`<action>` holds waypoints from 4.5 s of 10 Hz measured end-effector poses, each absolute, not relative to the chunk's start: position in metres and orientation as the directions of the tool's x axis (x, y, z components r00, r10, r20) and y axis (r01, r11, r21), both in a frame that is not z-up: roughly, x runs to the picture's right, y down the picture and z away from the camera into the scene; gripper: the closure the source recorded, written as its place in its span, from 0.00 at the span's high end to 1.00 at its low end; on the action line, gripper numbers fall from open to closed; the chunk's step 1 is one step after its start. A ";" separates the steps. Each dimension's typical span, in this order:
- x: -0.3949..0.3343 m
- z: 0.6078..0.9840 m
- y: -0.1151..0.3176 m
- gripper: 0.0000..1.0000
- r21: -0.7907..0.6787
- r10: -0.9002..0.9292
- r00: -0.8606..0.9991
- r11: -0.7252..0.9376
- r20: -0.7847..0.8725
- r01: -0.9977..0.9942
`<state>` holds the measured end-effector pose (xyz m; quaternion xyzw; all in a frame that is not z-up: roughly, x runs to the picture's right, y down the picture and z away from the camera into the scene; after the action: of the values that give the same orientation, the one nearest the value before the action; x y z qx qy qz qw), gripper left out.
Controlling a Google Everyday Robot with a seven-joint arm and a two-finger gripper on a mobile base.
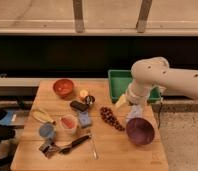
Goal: Stack cups on top of each other
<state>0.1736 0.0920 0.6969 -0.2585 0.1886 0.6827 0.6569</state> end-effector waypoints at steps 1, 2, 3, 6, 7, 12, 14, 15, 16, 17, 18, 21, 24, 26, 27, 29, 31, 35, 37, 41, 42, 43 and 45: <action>0.174 0.697 0.092 0.80 -0.082 0.799 -0.003 -0.066 -0.601 -0.994; 0.174 0.697 0.092 0.80 -0.082 0.799 -0.003 -0.066 -0.601 -0.994; 0.174 0.697 0.092 0.80 -0.082 0.799 -0.003 -0.066 -0.601 -0.994; 0.172 0.696 0.082 0.80 -0.091 0.810 0.020 -0.042 -0.586 -0.995; 0.164 0.696 0.074 0.80 -0.101 0.809 0.042 -0.021 -0.586 -0.995; 0.062 0.731 0.040 0.80 -0.191 0.776 0.250 0.169 -0.579 -0.967; 0.025 0.752 0.029 0.80 -0.224 0.754 0.321 0.232 -0.574 -0.947; 0.010 0.762 0.026 0.80 -0.240 0.741 0.345 0.250 -0.576 -0.938; -0.004 0.775 0.025 0.80 -0.257 0.726 0.370 0.269 -0.579 -0.928; -0.016 0.794 0.029 0.80 -0.280 0.707 0.396 0.282 -0.586 -0.918; -0.021 0.808 0.033 0.80 -0.299 0.696 0.410 0.284 -0.590 -0.911; -0.022 0.830 0.034 0.80 -0.322 0.698 0.403 0.254 -0.592 -0.912; -0.024 0.830 0.035 0.80 -0.323 0.697 0.405 0.256 -0.591 -0.911; -0.020 0.833 0.037 0.80 -0.334 0.700 0.394 0.231 -0.595 -0.914; -0.016 0.840 0.042 0.80 -0.349 0.700 0.389 0.210 -0.599 -0.913; -0.033 0.851 0.046 0.80 -0.386 0.687 0.414 0.207 -0.597 -0.899; -0.043 0.857 0.049 0.80 -0.397 0.676 0.424 0.206 -0.603 -0.894; -0.003 0.861 0.048 0.80 -0.338 0.706 0.339 0.148 -0.622 -0.929; 0.022 0.859 0.046 0.80 -0.300 0.729 0.282 0.110 -0.624 -0.948; 0.021 0.870 0.040 0.80 -0.290 0.742 0.248 0.076 -0.623 -0.954; 0.018 0.873 0.040 0.80 -0.293 0.743 0.246 0.071 -0.622 -0.954; 0.017 0.876 0.039 0.80 -0.294 0.744 0.242 0.064 -0.623 -0.954; 0.017 0.885 0.041 0.80 -0.290 0.740 0.226 0.044 -0.633 -0.956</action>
<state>0.0166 0.0414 0.8850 -0.3408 0.1582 0.6016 0.7050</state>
